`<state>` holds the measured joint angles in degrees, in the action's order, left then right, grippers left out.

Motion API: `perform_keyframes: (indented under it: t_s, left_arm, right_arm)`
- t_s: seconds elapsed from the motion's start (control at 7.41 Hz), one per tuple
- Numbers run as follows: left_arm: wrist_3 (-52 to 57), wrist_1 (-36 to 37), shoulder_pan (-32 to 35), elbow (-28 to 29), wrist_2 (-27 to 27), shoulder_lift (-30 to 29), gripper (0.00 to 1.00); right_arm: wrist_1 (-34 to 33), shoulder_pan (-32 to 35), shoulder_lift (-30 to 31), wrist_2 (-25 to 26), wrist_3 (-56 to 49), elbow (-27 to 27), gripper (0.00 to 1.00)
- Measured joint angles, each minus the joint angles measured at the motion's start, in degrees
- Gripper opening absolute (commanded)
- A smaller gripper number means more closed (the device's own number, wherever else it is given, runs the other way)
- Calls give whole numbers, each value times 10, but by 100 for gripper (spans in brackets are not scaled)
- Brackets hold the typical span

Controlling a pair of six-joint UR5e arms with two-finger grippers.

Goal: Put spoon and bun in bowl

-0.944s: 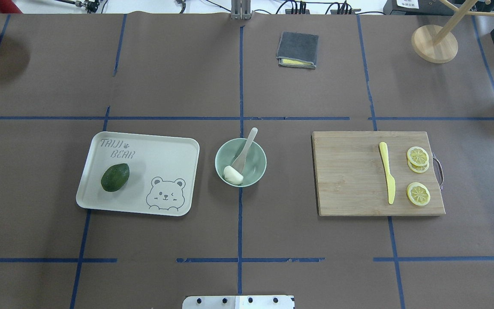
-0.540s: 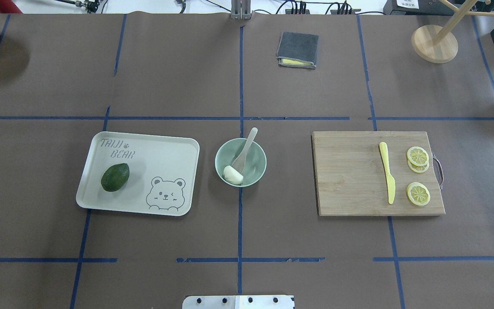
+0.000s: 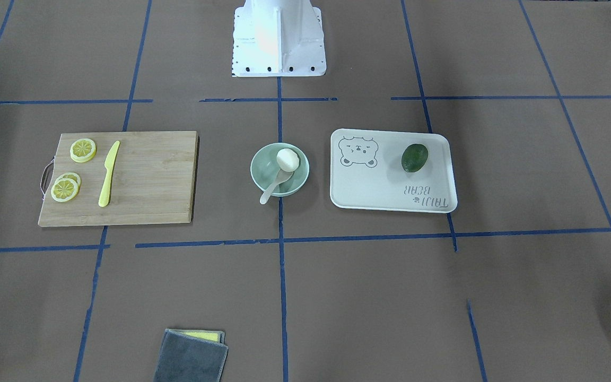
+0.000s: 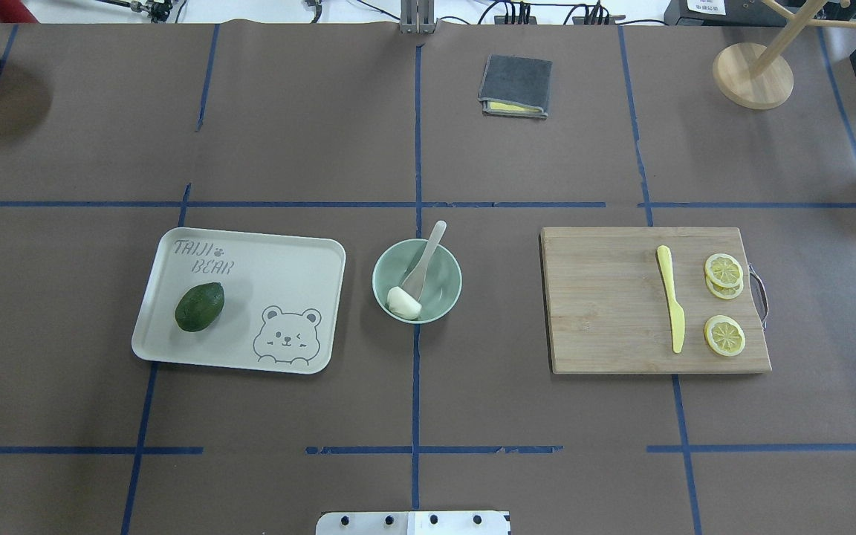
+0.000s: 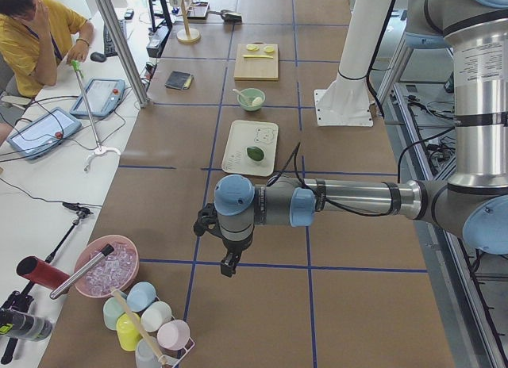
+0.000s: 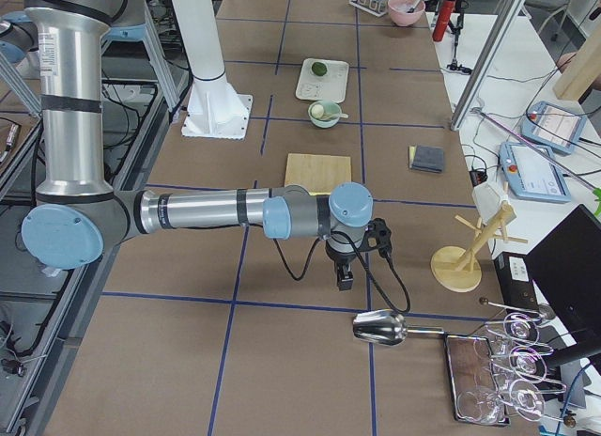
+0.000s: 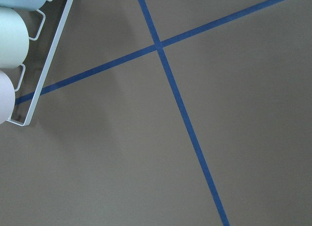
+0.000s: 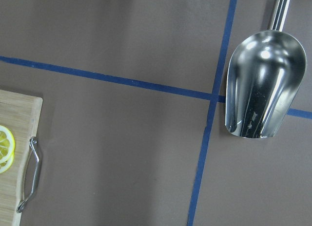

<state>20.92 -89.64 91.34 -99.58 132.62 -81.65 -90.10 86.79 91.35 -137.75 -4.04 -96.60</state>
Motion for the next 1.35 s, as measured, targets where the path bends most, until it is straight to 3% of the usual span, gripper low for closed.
perform_keyframes:
  t_s: [0.67,1.35]
  left_arm:
    - [-79,-6,2,7,22,8,100]
    - [-106,-5,12,3,24,8,100]
  right_arm:
    - [-49,-2,-26,-1,0,6,100]
    - [-44,-2,-13,4,-8,3,100]
